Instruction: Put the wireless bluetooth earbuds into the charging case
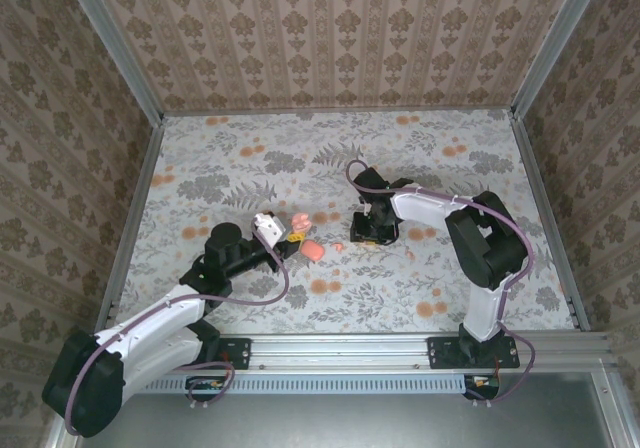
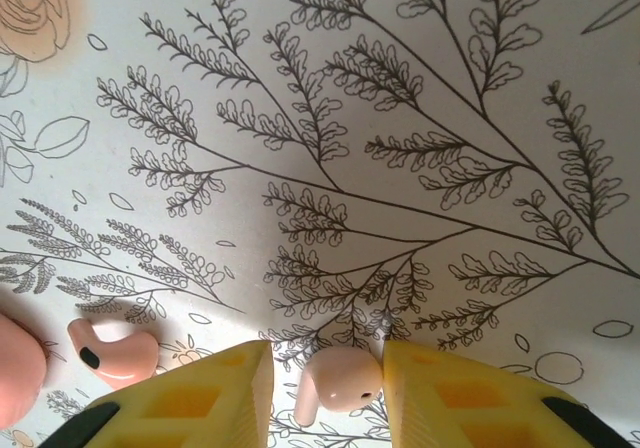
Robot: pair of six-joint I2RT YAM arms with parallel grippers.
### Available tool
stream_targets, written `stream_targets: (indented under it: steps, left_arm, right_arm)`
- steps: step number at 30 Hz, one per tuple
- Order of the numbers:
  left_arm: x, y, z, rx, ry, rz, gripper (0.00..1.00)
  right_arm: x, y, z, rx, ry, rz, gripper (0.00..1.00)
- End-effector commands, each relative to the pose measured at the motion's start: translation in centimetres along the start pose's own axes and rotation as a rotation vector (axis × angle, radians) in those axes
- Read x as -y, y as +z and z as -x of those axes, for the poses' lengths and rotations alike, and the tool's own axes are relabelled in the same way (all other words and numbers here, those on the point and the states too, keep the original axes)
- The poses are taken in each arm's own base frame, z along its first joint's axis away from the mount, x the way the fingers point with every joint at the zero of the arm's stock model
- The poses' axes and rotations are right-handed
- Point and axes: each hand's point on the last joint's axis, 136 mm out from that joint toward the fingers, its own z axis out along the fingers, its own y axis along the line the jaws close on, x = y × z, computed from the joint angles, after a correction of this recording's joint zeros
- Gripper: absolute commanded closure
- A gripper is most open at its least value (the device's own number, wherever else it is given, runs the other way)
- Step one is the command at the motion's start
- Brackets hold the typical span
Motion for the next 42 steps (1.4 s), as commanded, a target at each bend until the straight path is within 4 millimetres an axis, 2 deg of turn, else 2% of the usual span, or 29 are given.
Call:
stream_targets:
  steps: [1,8,12,16,20,25,32,42]
  left_arm:
    - [0.1,-0.1,0.0,-0.001,0.020,0.001,0.88]
    - [0.1,0.0,0.1,0.001,0.021,-0.003,0.88]
    - [0.2,0.0,0.2,0.004,0.022,-0.006,0.88]
    - [0.2,-0.1,0.2,0.005,0.022,-0.008,0.88]
    - [0.4,-0.1,0.2,0.004,0.020,-0.015,0.88]
    - [0.3,-0.1,0.1,0.003,0.018,-0.014,0.88]
    - [0.3,-0.1,0.2,0.002,0.021,-0.011,0.88]
    - [0.3,-0.1,0.2,-0.005,0.023,-0.011,0.88]
  right_arm:
    - [-2.4,-0.2,2.3,0.070,-0.044,0.097,0.65]
    - [-2.5,-2.0,2.4,0.097,-0.063,0.083,0.65]
    - [-1.9,-4.4,2.1,0.096,-0.085,0.015,0.64]
    - [-2.3,-7.0,1.4,0.081,-0.193,-0.036,0.64]
    - [-2.2,-8.3,0.5,0.040,-0.308,-0.065,0.64]
    - [-1.1,-7.6,-0.1,-0.048,-0.343,-0.137,0.63]
    - [-2.0,-5.3,-0.3,-0.124,-0.367,-0.131,0.62]
    - [-1.8,-2.3,-0.4,-0.185,-0.355,-0.145,0.62]
